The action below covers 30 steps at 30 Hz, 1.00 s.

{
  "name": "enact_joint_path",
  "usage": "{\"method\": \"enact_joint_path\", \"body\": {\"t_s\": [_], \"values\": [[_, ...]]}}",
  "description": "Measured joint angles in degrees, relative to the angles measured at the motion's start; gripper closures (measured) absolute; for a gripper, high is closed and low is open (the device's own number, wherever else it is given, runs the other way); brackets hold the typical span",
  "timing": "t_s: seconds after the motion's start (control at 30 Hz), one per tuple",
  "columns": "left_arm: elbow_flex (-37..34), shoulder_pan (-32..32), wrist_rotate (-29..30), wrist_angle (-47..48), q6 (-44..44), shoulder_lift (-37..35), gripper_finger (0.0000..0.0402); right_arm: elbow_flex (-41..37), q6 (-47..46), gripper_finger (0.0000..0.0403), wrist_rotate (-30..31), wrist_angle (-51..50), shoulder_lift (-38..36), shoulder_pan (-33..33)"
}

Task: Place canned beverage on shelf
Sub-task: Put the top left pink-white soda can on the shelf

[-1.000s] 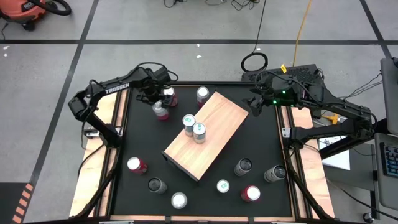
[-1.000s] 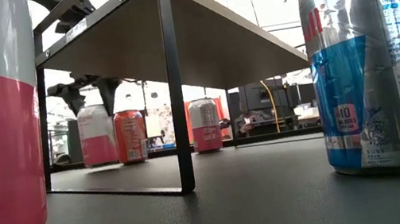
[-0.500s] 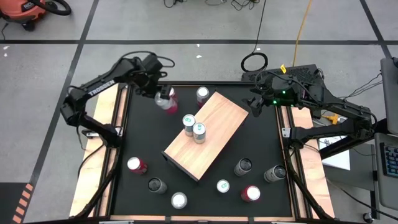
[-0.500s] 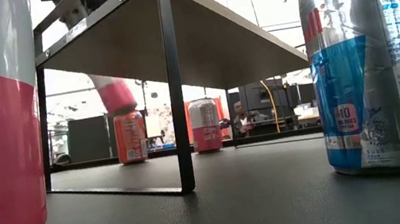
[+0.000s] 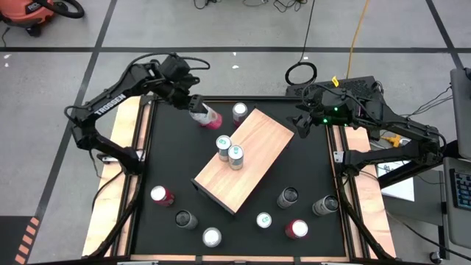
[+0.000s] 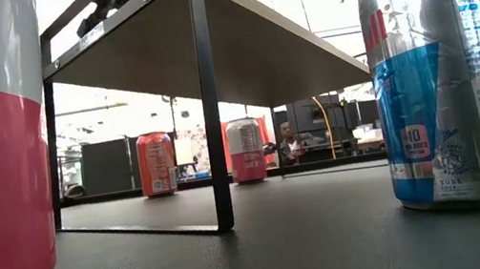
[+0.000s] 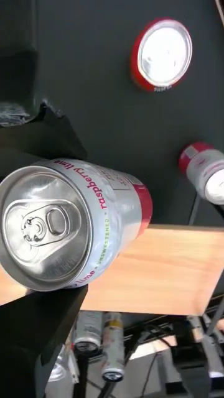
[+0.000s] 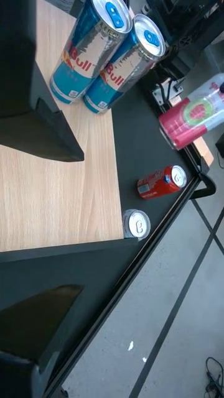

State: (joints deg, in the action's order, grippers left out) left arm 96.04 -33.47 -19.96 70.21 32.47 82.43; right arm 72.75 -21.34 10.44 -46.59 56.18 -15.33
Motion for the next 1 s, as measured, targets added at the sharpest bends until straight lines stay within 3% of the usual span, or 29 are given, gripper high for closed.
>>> {"method": "enact_joint_path", "body": {"t_s": [0.27, 0.6, 1.0], "values": [[3.8, 3.3, -0.8, -2.3, 1.1, 1.2, 0.0107, 0.0, 0.0, 0.0091, -0.1, 0.0, 0.0, 0.0], [17.5, 4.8, 0.1, -1.6, 1.2, 8.9, 0.0107, 0.0, -0.5, 0.0091, -6.2, -0.4, 0.0, 0.0], [30.3, 8.6, 0.4, 4.5, -1.3, 19.1, 0.0107, 0.0, 3.5, 0.0091, -7.8, -4.0, -0.3, 0.0]]}}
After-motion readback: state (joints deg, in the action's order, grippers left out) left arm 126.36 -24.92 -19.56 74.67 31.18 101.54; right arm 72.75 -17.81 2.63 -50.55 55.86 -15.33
